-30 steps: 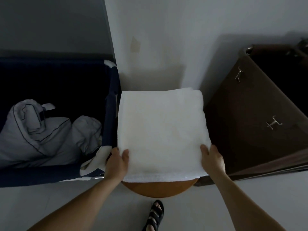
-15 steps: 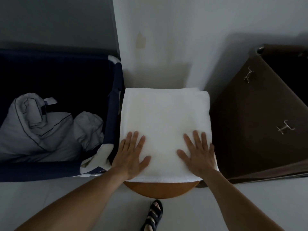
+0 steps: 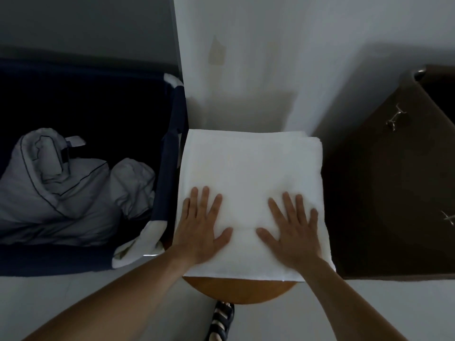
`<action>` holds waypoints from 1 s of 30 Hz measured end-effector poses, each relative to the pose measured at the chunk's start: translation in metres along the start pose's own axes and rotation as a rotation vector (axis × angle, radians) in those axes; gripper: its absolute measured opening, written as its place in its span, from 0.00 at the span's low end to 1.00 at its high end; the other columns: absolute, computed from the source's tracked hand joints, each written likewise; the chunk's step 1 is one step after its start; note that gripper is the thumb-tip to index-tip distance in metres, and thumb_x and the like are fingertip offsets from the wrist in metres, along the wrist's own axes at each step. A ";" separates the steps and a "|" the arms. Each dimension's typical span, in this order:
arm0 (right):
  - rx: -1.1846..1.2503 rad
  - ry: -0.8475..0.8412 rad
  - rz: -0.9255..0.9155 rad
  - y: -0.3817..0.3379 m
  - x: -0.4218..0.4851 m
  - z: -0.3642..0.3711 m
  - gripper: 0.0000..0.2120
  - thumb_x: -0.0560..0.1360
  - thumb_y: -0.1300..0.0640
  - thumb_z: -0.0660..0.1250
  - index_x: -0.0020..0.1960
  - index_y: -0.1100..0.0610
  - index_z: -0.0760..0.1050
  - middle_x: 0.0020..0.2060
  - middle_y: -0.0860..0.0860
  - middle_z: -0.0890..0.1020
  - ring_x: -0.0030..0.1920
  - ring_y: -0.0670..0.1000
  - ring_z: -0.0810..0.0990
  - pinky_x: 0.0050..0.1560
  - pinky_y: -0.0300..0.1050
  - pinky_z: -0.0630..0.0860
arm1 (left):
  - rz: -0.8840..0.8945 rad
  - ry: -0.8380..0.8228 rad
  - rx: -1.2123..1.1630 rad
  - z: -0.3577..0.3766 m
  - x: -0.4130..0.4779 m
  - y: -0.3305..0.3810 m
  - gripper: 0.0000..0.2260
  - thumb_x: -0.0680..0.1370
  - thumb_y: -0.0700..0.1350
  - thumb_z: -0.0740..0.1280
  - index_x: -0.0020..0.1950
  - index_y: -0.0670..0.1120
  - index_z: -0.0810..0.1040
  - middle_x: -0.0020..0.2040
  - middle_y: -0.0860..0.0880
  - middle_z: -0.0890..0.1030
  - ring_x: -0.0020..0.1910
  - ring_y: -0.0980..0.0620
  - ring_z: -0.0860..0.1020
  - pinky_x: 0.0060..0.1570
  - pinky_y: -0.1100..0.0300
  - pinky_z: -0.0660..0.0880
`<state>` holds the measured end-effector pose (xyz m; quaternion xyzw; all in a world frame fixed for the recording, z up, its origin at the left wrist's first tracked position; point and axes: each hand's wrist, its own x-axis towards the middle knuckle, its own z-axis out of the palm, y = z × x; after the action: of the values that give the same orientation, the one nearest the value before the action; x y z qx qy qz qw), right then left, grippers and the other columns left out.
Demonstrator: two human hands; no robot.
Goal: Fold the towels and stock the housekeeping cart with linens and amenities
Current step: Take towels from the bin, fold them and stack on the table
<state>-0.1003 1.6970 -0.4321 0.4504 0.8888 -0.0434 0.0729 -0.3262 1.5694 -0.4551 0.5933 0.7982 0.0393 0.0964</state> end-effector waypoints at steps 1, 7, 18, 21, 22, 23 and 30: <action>-0.004 -0.011 -0.008 0.000 0.000 0.005 0.38 0.73 0.23 0.34 0.77 0.38 0.29 0.78 0.47 0.31 0.76 0.54 0.27 0.74 0.65 0.33 | -0.007 -0.005 -0.001 0.005 -0.001 0.001 0.38 0.77 0.71 0.41 0.80 0.51 0.38 0.80 0.44 0.35 0.78 0.40 0.34 0.75 0.44 0.37; 0.018 -0.010 -0.013 0.003 0.000 0.006 0.38 0.75 0.25 0.43 0.80 0.41 0.45 0.81 0.50 0.48 0.80 0.56 0.40 0.74 0.67 0.43 | 0.013 -0.008 -0.016 0.004 -0.004 0.000 0.37 0.79 0.69 0.46 0.81 0.48 0.47 0.81 0.40 0.45 0.79 0.38 0.42 0.73 0.42 0.44; 0.108 0.065 -0.244 -0.111 0.104 -0.079 0.41 0.71 0.22 0.33 0.79 0.41 0.36 0.78 0.47 0.33 0.77 0.52 0.28 0.76 0.64 0.36 | -0.234 0.042 0.067 -0.096 0.044 -0.102 0.37 0.75 0.69 0.35 0.78 0.50 0.33 0.77 0.47 0.31 0.77 0.43 0.32 0.75 0.43 0.37; 0.110 0.040 -0.297 -0.153 0.129 -0.085 0.42 0.71 0.22 0.32 0.79 0.41 0.36 0.79 0.48 0.34 0.76 0.52 0.26 0.76 0.64 0.36 | -0.283 -0.004 0.067 -0.107 0.037 -0.153 0.38 0.77 0.69 0.41 0.80 0.48 0.37 0.80 0.45 0.38 0.79 0.41 0.38 0.77 0.41 0.42; 0.107 0.036 -0.317 -0.167 0.136 -0.086 0.41 0.71 0.22 0.33 0.78 0.40 0.34 0.79 0.48 0.35 0.76 0.51 0.26 0.76 0.63 0.37 | -0.305 -0.010 0.067 -0.108 0.035 -0.172 0.38 0.78 0.68 0.44 0.80 0.48 0.38 0.80 0.45 0.39 0.79 0.41 0.39 0.77 0.42 0.43; 0.106 0.034 -0.335 -0.181 0.144 -0.087 0.40 0.71 0.22 0.33 0.77 0.39 0.32 0.79 0.49 0.35 0.76 0.51 0.27 0.76 0.63 0.37 | -0.327 -0.009 0.066 -0.109 0.034 -0.193 0.38 0.78 0.67 0.46 0.80 0.47 0.39 0.81 0.44 0.40 0.79 0.41 0.41 0.77 0.43 0.44; 0.080 -0.013 -0.342 -0.301 0.202 -0.074 0.41 0.72 0.23 0.38 0.80 0.41 0.40 0.80 0.48 0.38 0.77 0.51 0.30 0.75 0.60 0.36 | -0.360 -0.065 0.018 -0.098 0.054 -0.346 0.39 0.76 0.69 0.45 0.81 0.47 0.48 0.81 0.45 0.49 0.79 0.42 0.46 0.75 0.45 0.48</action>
<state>-0.4682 1.6901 -0.3894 0.2946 0.9496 -0.0936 0.0519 -0.6856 1.5248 -0.4261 0.4427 0.8883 -0.0048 0.1221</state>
